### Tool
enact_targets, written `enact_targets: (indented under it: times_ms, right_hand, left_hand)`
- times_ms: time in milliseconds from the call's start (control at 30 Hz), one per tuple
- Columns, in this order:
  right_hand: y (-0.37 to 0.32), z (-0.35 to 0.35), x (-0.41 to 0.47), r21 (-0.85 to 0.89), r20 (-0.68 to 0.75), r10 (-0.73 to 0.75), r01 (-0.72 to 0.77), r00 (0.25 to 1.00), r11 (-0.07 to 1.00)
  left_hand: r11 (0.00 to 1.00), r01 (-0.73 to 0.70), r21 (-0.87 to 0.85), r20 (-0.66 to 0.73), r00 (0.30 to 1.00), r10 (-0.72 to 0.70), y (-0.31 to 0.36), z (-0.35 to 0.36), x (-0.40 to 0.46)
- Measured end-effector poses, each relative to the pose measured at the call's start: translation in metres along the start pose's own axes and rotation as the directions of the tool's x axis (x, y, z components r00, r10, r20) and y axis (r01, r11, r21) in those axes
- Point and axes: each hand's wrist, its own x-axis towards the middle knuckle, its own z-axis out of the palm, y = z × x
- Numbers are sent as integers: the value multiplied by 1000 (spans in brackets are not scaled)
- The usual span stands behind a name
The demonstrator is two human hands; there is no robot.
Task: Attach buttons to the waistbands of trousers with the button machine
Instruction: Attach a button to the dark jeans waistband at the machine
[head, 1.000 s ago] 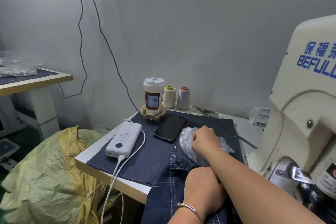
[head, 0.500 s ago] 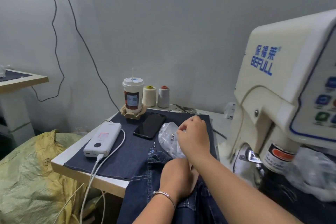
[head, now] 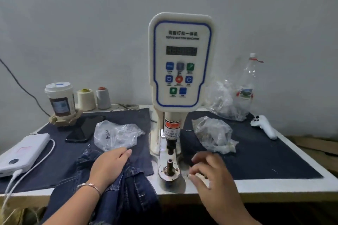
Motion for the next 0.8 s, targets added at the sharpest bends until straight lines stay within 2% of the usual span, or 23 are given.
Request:
enact_targets:
  times_ms: [67, 133, 200, 367, 500, 667, 800]
  right_hand:
    - [37, -22, 10, -9, -27, 189, -189, 982, 982]
    - [69, -35, 23, -49, 14, 361, -360, 933, 932]
    - [90, -35, 32, -78, 89, 451, -445, 888, 892]
    - [113, -21, 43, -79, 238, 511, -508, 826, 858]
    - [119, -18, 50, -84, 279, 551, -552, 786, 830]
    - [121, -13, 40, -101, 136, 492, -482, 860, 870]
    - [123, -13, 35, -51, 151, 447, -444, 882, 894]
  left_hand:
    - [1000, 11, -4, -6, 1000, -11, 0, 1, 1]
    - [1000, 23, 0, -7, 1000, -23, 0, 2, 1]
    - [999, 35, -6, -9, 999, -35, 0, 2, 1]
    - [998, 58, 16, -19, 998, -57, -1, 3, 2]
    - [999, 50, 12, -21, 999, -50, -2, 4, 4]
    - [999, 47, 18, -14, 999, -46, -3, 6, 5]
    - [999, 54, 8, -10, 999, -54, -2, 5, 5]
